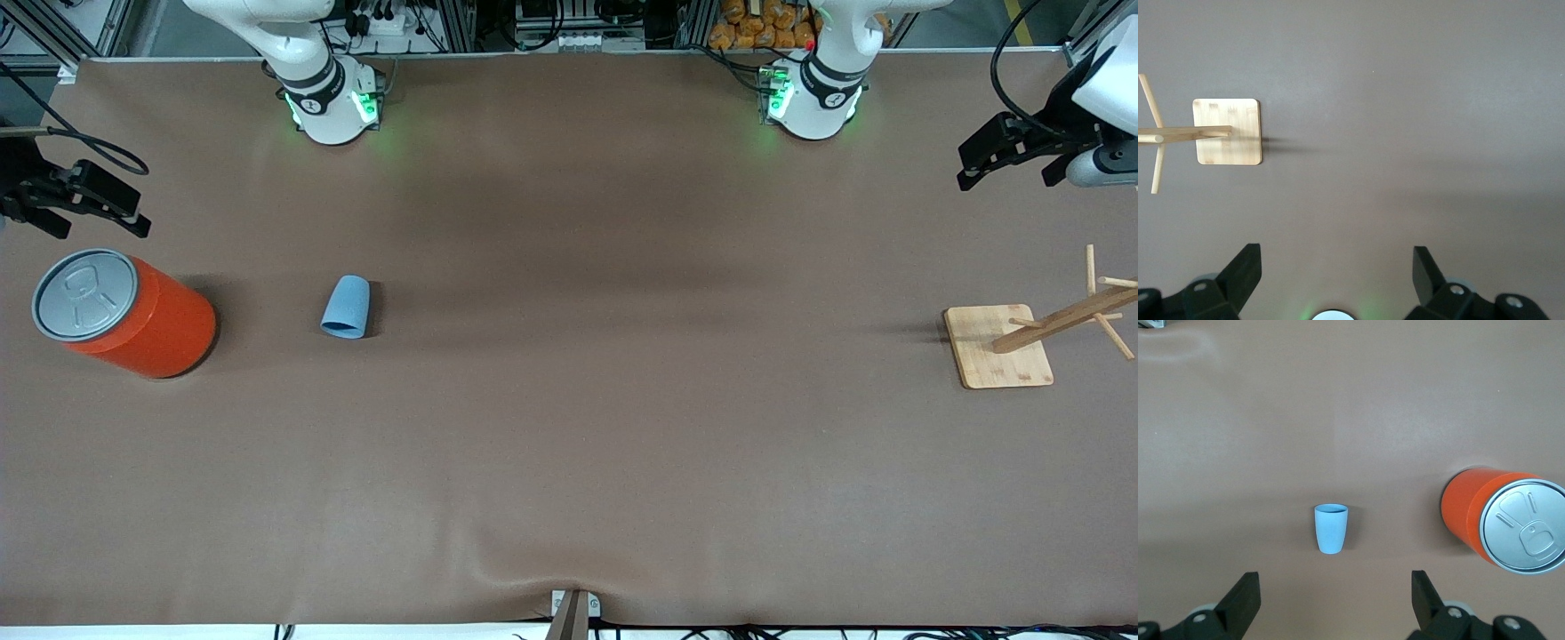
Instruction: Flip cup
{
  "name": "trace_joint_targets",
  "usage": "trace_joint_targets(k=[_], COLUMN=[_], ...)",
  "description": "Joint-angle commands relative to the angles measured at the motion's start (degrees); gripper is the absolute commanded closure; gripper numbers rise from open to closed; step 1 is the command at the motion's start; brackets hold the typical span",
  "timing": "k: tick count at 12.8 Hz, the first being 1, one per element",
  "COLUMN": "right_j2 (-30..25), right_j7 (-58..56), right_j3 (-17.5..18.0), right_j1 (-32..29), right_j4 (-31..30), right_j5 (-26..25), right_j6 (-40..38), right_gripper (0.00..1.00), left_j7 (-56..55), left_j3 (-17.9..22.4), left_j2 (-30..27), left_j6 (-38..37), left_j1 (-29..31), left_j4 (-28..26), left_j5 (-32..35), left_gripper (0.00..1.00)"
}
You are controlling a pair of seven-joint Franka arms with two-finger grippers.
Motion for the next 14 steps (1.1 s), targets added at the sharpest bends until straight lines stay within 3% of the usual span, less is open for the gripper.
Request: trace_joint_targets(k=[1,8,11,14], right_j2=[0.34,1.66,4.37,7.18], right_j7=[-0.8,-0.89,-1.42,-1.42], right_j3=[0.17,0.52,0.7,0.61], right_j1=[-0.44,0.78,3.93,7.63], right_j4=[0.95,-0.01,-3.43,-10.98], right_j5=[-0.52,-0.26,0.62,1.06], right_j6=[-0.78,-3.14,-6.67,-4.31], right_gripper=[0.0,0.0,0.0,0.0], left_j7=[0.19,0.37,0.46,0.2], left_j3=[-0.12,0.32,0.32,0.32], left_j2=[0.73,1.17,1.09,1.09], left_j6=[-0.8,-0.88,-0.88,-0.88], left_j1=[0.25,0.86,0.87,0.87], left_j4=[1.79,1.79,1.79,1.79], left_j5=[0.08,0.08,0.08,0.08], left_gripper=[0.0,0.0,0.0,0.0])
